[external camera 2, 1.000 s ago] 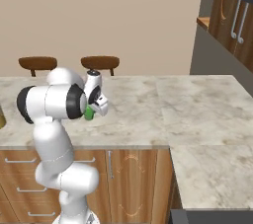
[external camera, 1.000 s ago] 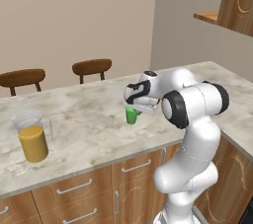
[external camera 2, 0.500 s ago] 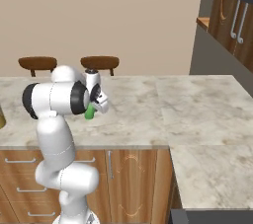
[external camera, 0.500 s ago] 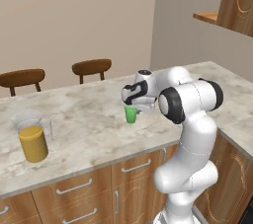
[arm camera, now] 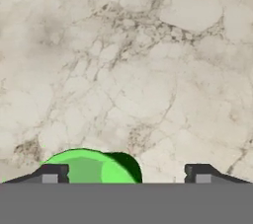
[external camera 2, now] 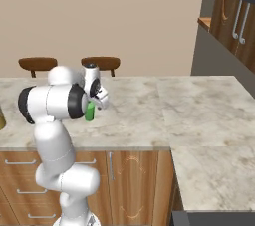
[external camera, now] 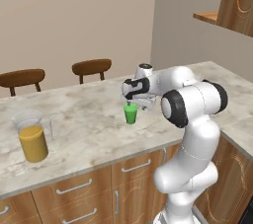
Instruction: Place the pitcher and cup on the dining counter for serving.
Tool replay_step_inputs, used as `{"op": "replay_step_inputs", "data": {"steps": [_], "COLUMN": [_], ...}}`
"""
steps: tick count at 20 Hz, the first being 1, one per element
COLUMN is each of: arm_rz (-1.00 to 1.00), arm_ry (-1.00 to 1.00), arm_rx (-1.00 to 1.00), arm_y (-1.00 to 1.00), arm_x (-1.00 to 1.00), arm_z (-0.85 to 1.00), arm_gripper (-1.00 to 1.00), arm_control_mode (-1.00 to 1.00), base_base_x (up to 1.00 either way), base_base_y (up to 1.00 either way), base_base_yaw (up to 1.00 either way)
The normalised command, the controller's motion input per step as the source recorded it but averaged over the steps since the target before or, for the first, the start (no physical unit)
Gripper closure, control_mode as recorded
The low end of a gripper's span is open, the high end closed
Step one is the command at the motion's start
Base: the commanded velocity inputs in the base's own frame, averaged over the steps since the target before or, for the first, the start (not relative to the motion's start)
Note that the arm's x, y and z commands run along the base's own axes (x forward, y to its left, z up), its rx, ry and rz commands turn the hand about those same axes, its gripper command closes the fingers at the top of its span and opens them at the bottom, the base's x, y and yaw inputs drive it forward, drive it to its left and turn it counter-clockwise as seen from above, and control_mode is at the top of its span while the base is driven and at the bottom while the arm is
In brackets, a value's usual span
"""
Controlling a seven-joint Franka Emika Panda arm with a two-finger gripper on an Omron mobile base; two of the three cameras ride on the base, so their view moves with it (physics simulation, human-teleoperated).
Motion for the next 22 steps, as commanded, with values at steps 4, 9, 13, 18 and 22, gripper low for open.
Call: {"op": "replay_step_inputs", "data": {"steps": [4,9,13,18,22], "arm_rz": [-0.04,-0.07,-0.07,-0.01,0.00], "arm_ry": [-0.08,-0.15,-0.28,-0.30,-0.35], "arm_rx": [0.00,-0.01,-0.02,-0.06,-0.11], "arm_y": [0.00,0.00,0.00,0.17,0.45], "arm_x": [-0.35,-0.59,-1.00,-1.00,-1.00], "arm_z": [0.36,0.58,0.92,0.46,0.49], "arm_gripper": [-1.00,-1.00,-1.00,-1.00,-1.00], "arm_control_mode": [-1.00,-1.00,-1.00,-1.00,-1.00], "base_base_x": [0.00,0.00,0.00,0.00,0.00], "base_base_y": [0.00,0.00,0.00,0.00,0.00], "base_base_yaw": [0.00,0.00,0.00,0.00,0.00]}}
